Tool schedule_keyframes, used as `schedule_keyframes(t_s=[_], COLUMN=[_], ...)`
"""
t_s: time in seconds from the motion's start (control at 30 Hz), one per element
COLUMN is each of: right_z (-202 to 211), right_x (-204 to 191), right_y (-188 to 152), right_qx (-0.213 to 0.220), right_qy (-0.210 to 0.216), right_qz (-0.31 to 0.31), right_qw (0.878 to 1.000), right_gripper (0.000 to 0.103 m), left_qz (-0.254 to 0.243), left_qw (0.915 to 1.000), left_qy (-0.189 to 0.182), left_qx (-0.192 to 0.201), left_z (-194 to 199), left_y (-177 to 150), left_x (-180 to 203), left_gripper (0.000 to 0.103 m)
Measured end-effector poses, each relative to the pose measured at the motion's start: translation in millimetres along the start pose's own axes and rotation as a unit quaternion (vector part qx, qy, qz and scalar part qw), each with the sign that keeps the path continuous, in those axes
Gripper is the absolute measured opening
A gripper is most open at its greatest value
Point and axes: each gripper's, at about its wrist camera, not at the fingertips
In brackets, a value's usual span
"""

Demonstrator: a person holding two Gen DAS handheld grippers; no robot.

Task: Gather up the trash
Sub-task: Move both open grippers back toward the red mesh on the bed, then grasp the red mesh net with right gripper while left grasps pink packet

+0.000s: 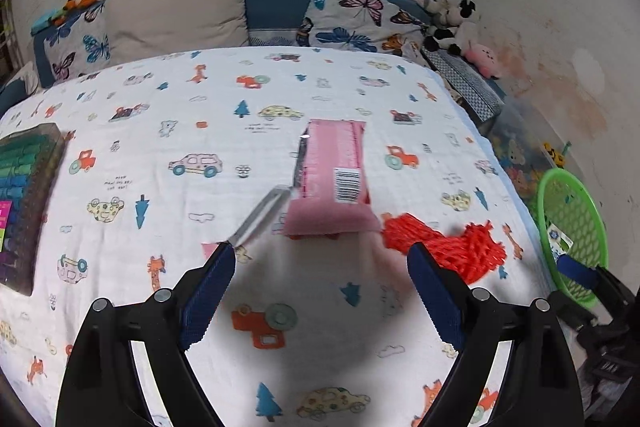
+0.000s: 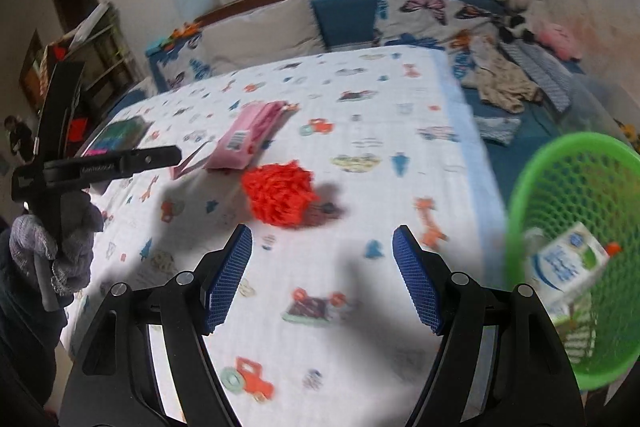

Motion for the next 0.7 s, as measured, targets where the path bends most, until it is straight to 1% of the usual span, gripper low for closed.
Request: schedule_keyframes(t_s=[0.07, 0.3, 0.6, 0.7], right_z=[-14, -51, -89, -94], right_x=[-8, -22, -34, -35], right_y=[5, 17, 24, 23], right_qx=[-0.008, -0.027, -0.052, -0.058], right_qy=[0.009, 0.016, 0.012, 0.011], right_qz=[0.002, 0.006, 0.019, 0.021], right_qw=[1.000, 0.999, 0.998, 0.998], right_gripper=[0.073, 0.073, 0.073, 0.061], left_qz=[0.009, 0.026, 0.018, 0.005], left_qw=[1.0000, 0.9996, 0.9996, 0.9996], left_qy=[-0.001, 0.005, 0.011, 0.013], left_qx=[-0.002, -0.010, -0.019, -0.026], left_z=[-2, -13, -26, -35], left_y=[2, 13, 23, 29], left_x=[-5, -22, -25, -20], left_gripper=[0.085, 0.085, 0.085, 0.085])
Point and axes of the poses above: each gripper's, at about its wrist camera, not at the fingertips, and z roughly against the way its jaws point, x to its right, y to its top, and after that the axes turned 9 degrees about -y, right-handed
